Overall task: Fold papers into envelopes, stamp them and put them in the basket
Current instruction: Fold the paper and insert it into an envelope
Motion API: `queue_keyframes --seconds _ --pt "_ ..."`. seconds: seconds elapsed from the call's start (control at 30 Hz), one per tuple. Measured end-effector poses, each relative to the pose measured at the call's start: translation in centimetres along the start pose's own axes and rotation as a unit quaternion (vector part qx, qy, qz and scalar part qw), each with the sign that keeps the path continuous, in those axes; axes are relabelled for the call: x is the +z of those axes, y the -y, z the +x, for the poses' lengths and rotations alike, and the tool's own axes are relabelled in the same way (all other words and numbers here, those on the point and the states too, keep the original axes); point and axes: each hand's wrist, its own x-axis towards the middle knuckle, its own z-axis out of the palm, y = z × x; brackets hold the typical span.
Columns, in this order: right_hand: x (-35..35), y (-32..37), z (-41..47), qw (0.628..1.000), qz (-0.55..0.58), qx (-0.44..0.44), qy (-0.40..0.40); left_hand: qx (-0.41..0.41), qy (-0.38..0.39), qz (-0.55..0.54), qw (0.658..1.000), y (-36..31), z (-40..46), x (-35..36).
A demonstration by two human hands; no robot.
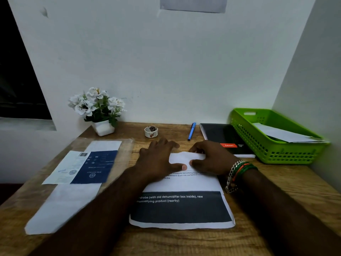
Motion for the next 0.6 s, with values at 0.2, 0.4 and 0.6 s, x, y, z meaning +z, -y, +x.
queue_keyframes --seconds 0.2,0.4,0.6 --pt "0.1 0.0 0.5 0.994 0.064 -0.014 -0.085 0.019 -0.004 -0.021 1.000 0.2 0.1 0.0" --pt "-0.1 -0.6 0.5 0.984 0.118 -0.027 -0.133 0.074 -0.135 -0.102 0.983 0.4 0.6 -0.1" --pt "-0.5 -2.2 0.7 0.968 0.214 0.009 -0.132 -0.025 -0.137 -0.066 0.988 4.1 1.1 -2.1"
